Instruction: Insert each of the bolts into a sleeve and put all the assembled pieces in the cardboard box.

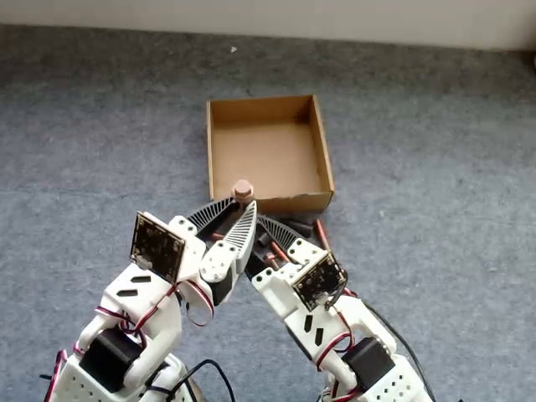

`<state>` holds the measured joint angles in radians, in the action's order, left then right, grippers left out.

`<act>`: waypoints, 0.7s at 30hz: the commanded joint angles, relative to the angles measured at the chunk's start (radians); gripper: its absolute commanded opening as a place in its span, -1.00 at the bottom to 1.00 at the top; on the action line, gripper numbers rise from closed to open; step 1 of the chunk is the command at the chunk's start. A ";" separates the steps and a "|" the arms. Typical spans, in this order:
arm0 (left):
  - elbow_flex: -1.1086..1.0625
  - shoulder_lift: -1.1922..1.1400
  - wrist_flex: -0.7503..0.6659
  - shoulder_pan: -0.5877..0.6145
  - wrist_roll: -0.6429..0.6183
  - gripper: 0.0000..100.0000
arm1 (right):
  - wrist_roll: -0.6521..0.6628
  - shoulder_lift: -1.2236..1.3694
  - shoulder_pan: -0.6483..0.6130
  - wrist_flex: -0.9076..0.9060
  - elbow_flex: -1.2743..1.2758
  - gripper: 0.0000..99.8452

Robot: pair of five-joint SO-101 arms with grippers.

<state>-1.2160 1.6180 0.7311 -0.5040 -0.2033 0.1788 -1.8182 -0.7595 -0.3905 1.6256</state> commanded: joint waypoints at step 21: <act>-0.130 0.008 0.040 -0.053 0.074 -0.98 | 0.005 -0.021 0.082 0.028 -0.059 -0.99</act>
<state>-1.2988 1.6333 0.7587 -0.5485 -0.1450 0.1818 -1.8167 -0.7058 -0.3920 1.6287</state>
